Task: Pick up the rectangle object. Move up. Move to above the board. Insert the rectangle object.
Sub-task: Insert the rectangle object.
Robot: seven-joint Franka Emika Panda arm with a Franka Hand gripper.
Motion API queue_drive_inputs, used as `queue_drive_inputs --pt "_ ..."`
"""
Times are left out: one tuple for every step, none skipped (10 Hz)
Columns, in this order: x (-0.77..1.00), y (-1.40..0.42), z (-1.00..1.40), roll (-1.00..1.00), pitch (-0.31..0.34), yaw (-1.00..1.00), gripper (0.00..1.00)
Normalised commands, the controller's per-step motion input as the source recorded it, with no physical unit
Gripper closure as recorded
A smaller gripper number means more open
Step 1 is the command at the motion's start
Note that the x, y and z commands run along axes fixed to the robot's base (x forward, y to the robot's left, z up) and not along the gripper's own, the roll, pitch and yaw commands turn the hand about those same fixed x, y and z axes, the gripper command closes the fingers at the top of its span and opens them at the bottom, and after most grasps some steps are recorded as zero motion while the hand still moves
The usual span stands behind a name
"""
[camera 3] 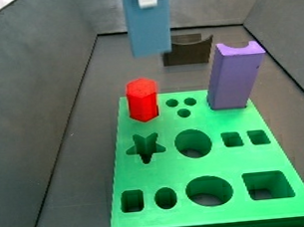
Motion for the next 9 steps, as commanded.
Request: queue_drive_inputs --pt "-0.01 0.09 0.00 -0.02 -0.017 -0.04 1.00" --pt "0.35 -0.49 -0.30 0.03 -0.060 -0.03 1.00" --pt "0.41 -0.65 -0.30 0.07 -0.050 -0.03 1.00" --pt "0.41 -0.65 -0.28 0.08 -0.043 -0.06 1.00" --pt "0.40 -0.60 -0.27 0.07 -0.043 -0.08 1.00" --pt "0.40 -0.60 -0.27 0.06 -0.057 -0.11 1.00" --pt "0.44 -0.57 -0.25 0.05 -0.056 -0.12 1.00" --pt "0.56 -0.49 -0.20 0.04 -0.024 -0.03 1.00" --pt "0.63 -0.50 -0.18 0.03 -0.016 0.00 1.00"
